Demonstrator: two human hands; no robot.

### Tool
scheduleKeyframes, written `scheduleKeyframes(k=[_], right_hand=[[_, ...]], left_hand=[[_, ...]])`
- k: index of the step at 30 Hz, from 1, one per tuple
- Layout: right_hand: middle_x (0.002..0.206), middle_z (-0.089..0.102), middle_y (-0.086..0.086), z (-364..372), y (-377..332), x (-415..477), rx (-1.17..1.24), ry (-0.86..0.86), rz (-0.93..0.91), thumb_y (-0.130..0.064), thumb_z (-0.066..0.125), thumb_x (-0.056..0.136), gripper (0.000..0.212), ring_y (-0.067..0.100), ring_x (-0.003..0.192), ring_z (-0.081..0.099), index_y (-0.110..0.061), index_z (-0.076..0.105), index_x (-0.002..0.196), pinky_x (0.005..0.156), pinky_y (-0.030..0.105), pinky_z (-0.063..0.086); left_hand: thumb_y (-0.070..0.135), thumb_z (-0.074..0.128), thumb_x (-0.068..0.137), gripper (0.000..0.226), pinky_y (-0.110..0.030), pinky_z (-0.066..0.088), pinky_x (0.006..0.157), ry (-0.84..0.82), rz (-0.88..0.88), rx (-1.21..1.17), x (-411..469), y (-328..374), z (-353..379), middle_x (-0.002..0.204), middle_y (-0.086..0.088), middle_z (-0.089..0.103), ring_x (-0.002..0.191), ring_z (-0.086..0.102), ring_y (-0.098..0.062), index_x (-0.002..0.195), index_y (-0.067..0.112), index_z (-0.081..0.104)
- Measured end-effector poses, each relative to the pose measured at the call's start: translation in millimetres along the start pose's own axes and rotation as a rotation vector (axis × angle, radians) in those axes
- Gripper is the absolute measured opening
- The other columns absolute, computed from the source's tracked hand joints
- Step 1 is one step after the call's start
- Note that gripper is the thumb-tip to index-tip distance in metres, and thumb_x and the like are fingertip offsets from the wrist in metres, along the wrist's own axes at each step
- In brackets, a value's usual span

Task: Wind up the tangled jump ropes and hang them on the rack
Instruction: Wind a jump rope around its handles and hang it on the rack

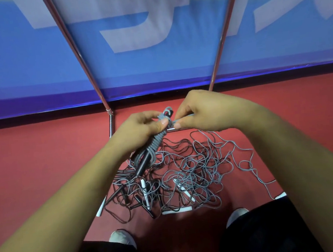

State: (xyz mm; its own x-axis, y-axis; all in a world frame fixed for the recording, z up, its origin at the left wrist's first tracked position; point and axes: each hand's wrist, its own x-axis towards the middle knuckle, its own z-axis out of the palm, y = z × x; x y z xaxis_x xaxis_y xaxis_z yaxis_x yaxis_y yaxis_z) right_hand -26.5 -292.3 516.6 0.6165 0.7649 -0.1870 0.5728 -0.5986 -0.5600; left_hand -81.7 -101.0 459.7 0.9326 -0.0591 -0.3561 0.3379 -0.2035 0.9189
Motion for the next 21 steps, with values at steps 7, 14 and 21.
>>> scheduleKeyframes(k=[7,14,21], right_hand=[[0.063,0.064,-0.016,-3,0,2,0.136,0.138,-0.029,-0.020,0.071,0.090,0.011,-0.003,0.061,0.056,-0.021,0.077,0.081,0.060,0.010,0.038],[0.061,0.064,-0.001,-17,27,-2,0.326,0.415,0.170,-0.031,0.071,0.090,0.018,0.008,0.059,0.047,-0.018,0.078,0.079,0.058,0.029,0.037],[0.043,0.047,-0.010,-6,26,-2,0.334,0.214,0.295,-0.032,0.071,0.090,0.019,0.005,0.042,0.036,-0.018,0.079,0.081,0.043,0.016,0.029]], left_hand=[[0.031,0.058,0.086,0.022,-0.028,0.045,0.067,-0.247,0.060,0.205,-7,1,-1,0.086,-0.002,0.065,0.072,0.055,-0.014,0.107,0.030,0.066],[0.031,0.055,0.091,0.026,-0.024,0.040,0.046,-0.189,0.135,-0.666,0,3,-10,0.069,-0.008,0.054,0.048,0.047,-0.017,0.091,0.007,0.062],[0.037,0.040,0.097,0.034,-0.023,0.039,0.049,-0.137,0.165,-0.890,1,11,-11,0.072,-0.011,0.052,0.051,0.046,-0.017,0.092,0.005,0.052]])
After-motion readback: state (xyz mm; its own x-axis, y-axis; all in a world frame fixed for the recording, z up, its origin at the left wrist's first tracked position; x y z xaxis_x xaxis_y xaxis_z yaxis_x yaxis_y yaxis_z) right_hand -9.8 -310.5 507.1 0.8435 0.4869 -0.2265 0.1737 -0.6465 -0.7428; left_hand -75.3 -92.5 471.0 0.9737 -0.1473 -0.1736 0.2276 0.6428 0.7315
